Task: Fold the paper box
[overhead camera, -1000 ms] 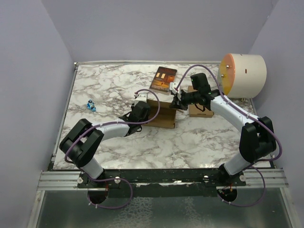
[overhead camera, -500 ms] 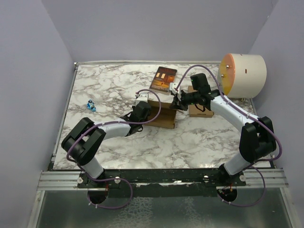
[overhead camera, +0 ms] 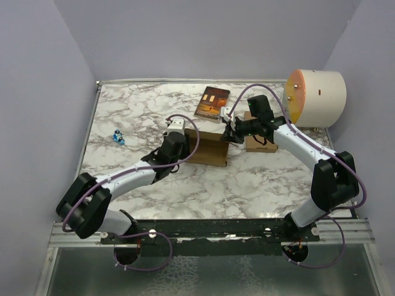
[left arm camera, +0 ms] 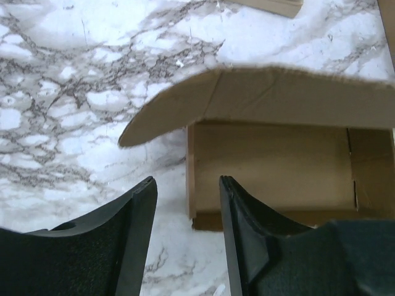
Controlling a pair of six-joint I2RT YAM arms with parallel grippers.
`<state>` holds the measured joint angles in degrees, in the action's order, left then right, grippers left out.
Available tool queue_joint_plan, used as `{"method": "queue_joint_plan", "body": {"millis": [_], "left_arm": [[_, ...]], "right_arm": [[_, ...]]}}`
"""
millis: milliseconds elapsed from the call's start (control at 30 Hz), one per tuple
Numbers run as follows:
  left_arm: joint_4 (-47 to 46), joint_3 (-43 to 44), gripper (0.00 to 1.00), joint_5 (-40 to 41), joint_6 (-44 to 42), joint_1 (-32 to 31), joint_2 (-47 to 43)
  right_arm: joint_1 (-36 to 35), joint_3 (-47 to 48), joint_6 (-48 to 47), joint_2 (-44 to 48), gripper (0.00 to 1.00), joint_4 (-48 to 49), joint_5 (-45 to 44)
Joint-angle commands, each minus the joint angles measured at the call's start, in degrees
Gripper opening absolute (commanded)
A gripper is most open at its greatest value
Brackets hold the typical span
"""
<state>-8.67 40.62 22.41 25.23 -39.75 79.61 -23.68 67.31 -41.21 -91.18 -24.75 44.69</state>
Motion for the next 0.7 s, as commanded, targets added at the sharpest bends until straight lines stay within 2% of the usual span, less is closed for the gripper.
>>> {"method": "queue_joint_plan", "body": {"millis": [0, 100, 167, 200, 400, 500, 667], "left_arm": [[2.36, -5.07, 0.43, -3.68, 3.16, 0.2, -6.84], [2.63, -9.0, 0.15, -7.06, 4.91, 0.25, -12.27], [1.79, -11.22, 0.03, -11.1, 5.69, 0.33, -14.78], [1.67, -11.74, 0.0, -13.16, 5.99, 0.29, -15.2], [-1.97, -15.23, 0.0, -22.1, 7.47, 0.28, -15.11], [-6.04, -17.03, 0.0, -24.37, 8.77, 0.29, -13.87], [-7.47, -17.33, 0.0, -24.29, 8.85, 0.28, -12.04]], "right_arm": [[-0.22, 0.01, 1.21, 1.18, 0.01, 0.85, 2.28], [-0.22, 0.02, 1.23, 0.83, 0.01, 0.85, 2.41], [-0.22, 0.0, 1.27, 0.73, 0.01, 0.83, 2.42], [-0.22, 0.01, 1.24, 0.66, 0.01, 0.8, 2.47], [-0.18, -0.01, 1.0, 0.54, 0.01, 0.63, 2.89], [-0.22, -0.07, 0.87, 0.47, 0.01, 0.58, 3.12], [-0.22, -0.07, 0.63, 0.52, 0.01, 0.42, 3.36]]}}
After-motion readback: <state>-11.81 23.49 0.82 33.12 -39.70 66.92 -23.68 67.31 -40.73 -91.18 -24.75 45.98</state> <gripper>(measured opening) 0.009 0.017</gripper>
